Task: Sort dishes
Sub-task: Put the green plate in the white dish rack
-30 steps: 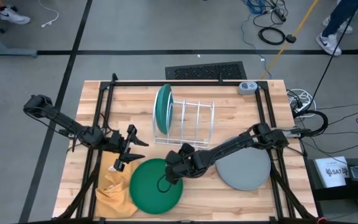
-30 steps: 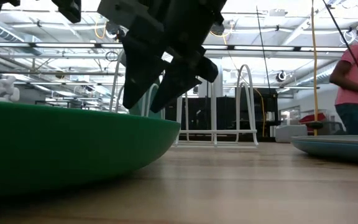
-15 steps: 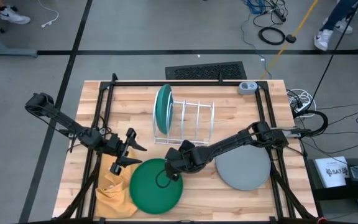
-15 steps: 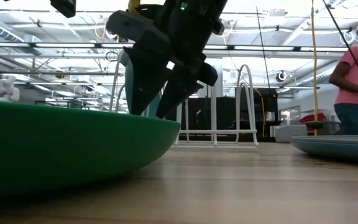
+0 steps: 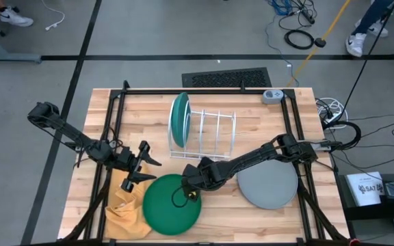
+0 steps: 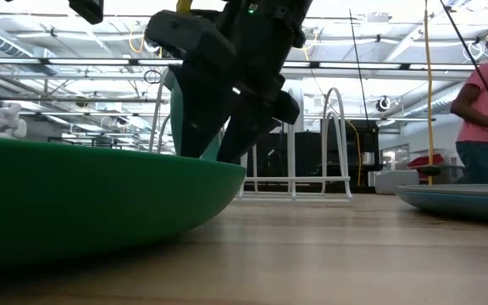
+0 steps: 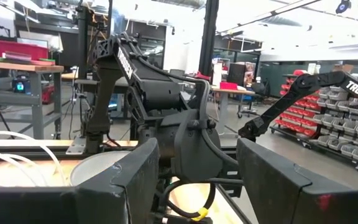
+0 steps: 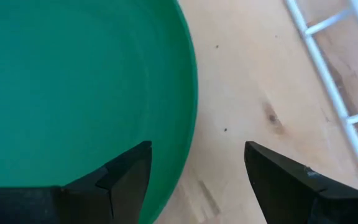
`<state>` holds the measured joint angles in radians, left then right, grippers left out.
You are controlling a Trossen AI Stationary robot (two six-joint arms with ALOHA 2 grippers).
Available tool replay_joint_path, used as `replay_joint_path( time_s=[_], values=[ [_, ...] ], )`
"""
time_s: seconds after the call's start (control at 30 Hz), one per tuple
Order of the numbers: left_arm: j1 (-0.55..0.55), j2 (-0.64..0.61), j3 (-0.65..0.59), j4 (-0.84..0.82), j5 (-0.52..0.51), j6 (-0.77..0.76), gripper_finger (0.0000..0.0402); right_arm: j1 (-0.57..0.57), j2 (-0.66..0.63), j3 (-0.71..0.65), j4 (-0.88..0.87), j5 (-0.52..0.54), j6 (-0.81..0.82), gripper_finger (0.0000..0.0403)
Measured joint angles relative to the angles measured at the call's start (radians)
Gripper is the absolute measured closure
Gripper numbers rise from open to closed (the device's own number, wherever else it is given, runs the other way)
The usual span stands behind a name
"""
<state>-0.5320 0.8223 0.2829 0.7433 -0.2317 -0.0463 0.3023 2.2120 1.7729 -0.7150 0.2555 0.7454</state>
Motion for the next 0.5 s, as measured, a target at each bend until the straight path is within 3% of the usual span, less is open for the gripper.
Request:
replay_joint_path(
  time_s=[0.33,0.5],
  values=[
    [0.0,0.0,0.0,0.01,-0.008,0.0,0.0185,0.001,0.064,0.0,0.013,-0.054,0.037,0.0156],
    [0.0,0.0,0.0,0.011,-0.008,0.0,0.0185,0.002,0.071,0.001,0.02,-0.052,0.03,0.0207]
  ],
)
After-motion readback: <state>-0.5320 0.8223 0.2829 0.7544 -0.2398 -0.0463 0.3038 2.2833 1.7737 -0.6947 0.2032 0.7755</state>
